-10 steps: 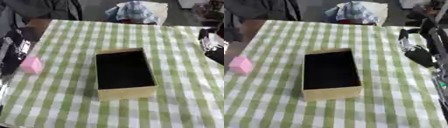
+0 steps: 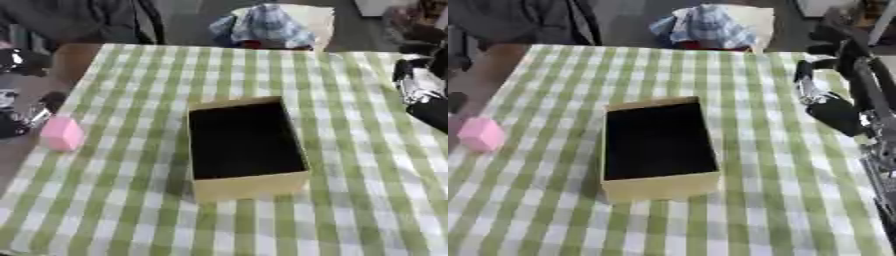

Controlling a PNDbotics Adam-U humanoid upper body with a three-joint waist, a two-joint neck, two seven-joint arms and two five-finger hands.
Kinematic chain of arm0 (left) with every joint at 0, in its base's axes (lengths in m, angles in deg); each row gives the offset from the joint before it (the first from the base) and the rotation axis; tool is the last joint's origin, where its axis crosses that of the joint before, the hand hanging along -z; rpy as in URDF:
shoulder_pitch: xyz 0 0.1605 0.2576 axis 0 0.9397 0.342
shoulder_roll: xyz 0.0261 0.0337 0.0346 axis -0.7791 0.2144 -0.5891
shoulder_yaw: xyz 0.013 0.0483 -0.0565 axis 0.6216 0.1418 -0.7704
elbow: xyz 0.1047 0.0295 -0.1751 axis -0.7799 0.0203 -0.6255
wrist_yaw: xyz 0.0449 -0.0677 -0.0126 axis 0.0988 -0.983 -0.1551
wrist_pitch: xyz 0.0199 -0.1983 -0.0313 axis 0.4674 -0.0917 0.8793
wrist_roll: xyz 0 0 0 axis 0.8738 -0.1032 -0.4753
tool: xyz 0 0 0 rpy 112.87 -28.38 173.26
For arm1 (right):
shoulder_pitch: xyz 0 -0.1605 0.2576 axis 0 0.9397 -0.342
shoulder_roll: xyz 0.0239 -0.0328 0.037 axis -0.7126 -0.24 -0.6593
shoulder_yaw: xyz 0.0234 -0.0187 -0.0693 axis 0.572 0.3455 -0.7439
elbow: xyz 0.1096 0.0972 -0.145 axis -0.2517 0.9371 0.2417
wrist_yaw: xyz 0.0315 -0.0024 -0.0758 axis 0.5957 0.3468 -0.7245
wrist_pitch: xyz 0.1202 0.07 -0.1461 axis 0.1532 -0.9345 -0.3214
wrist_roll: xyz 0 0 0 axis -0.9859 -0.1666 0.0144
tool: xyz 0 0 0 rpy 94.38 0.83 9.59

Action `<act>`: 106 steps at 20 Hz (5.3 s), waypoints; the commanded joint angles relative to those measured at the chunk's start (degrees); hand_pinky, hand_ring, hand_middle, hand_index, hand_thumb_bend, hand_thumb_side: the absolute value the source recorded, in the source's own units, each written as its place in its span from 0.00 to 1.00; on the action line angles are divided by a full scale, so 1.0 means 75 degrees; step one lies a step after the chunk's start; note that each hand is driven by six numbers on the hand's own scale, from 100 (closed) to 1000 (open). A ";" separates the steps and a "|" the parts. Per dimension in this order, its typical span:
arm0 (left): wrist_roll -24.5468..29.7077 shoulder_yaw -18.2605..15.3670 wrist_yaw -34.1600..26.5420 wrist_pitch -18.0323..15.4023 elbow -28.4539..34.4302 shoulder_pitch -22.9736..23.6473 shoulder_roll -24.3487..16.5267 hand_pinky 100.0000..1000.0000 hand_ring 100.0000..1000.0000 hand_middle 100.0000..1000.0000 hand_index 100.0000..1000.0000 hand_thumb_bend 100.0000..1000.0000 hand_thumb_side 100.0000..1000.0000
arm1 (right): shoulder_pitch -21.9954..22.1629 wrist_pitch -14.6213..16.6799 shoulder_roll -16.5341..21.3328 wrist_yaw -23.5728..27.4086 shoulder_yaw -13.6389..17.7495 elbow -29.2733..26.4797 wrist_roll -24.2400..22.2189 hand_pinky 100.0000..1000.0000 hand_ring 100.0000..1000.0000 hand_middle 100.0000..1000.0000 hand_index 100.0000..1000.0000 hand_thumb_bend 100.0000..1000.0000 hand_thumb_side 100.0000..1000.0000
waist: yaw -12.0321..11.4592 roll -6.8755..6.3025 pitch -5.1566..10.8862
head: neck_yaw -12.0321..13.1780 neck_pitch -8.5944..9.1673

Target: Pick up objects on the table and place them in the box.

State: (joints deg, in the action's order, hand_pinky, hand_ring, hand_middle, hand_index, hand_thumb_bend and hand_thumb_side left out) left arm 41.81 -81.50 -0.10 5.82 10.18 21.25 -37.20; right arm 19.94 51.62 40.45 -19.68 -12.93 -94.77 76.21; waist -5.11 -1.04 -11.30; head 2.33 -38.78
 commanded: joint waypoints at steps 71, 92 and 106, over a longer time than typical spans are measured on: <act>0.1056 0.1274 0.2232 -0.1563 -0.3374 -0.3556 0.0105 0.69 0.49 0.39 0.55 0.27 0.00 | -0.0062 0.0079 0.0139 0.0058 -0.0024 0.0051 -0.0117 0.69 0.79 0.81 0.92 0.00 0.37 | 0.0282 0.0033 0.0155 | -0.0063 -0.0105; 0.2877 0.3468 0.1612 -0.2574 -0.2437 -0.5182 0.2847 0.70 0.51 0.41 0.57 0.21 0.00 | -0.0207 0.0102 0.0042 0.0091 -0.0065 0.0038 -0.0165 0.69 0.79 0.81 0.92 0.00 0.36 | 0.0717 0.0084 0.0109 | 0.0029 -0.0052; 0.2979 0.3963 0.2598 -0.3202 -0.3479 -0.4671 0.3916 0.75 0.66 0.60 0.74 0.33 0.21 | -0.0270 0.0116 -0.0022 0.0103 -0.0087 0.0033 -0.0208 0.69 0.79 0.81 0.92 0.00 0.37 | 0.0781 0.0122 0.0058 | 0.0093 0.0042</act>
State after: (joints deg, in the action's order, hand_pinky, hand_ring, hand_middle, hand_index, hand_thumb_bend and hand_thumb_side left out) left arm 59.95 -51.70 18.57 -13.25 -16.09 -12.97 -7.59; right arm 18.86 52.33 39.73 -19.18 -13.73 -93.91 74.84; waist 0.75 -0.26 -11.69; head 2.90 -38.96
